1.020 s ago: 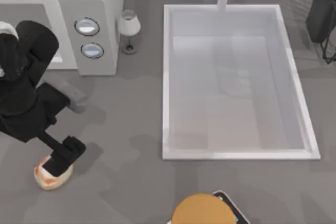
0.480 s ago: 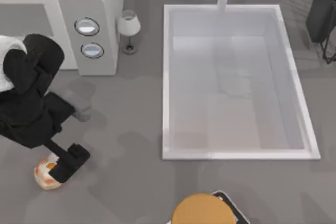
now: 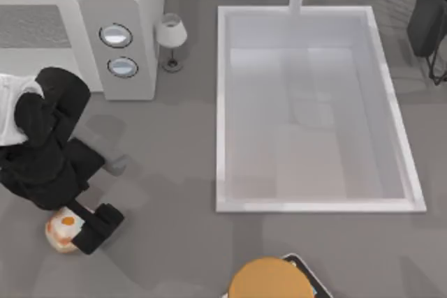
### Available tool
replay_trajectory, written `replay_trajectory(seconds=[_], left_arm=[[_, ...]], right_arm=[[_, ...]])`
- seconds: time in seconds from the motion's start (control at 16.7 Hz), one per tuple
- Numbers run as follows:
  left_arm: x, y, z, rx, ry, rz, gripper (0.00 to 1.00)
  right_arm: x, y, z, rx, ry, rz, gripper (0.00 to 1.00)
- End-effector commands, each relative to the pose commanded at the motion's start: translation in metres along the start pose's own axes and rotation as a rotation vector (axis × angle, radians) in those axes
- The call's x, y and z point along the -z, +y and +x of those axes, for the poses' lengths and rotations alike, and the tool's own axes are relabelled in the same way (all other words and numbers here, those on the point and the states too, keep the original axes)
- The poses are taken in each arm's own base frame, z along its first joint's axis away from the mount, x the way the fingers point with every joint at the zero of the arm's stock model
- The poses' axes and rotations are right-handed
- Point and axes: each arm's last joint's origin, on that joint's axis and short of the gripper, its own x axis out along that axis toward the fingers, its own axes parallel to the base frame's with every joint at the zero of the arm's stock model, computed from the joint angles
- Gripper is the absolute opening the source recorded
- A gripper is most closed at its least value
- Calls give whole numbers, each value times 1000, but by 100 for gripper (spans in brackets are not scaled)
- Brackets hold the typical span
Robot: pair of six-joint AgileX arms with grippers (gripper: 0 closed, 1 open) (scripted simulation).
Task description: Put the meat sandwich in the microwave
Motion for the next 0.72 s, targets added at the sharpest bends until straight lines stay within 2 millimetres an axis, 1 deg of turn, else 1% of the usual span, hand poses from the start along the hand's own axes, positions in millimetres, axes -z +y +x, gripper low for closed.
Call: replay_trajectory(seconds=[0.12, 0.72], left_arm=[[0, 0, 0, 0, 0, 0, 100], [0, 0, 0, 0, 0, 0, 25]], right_arm=[[0, 0, 0, 0, 0, 0, 100], [0, 0, 0, 0, 0, 0, 100]])
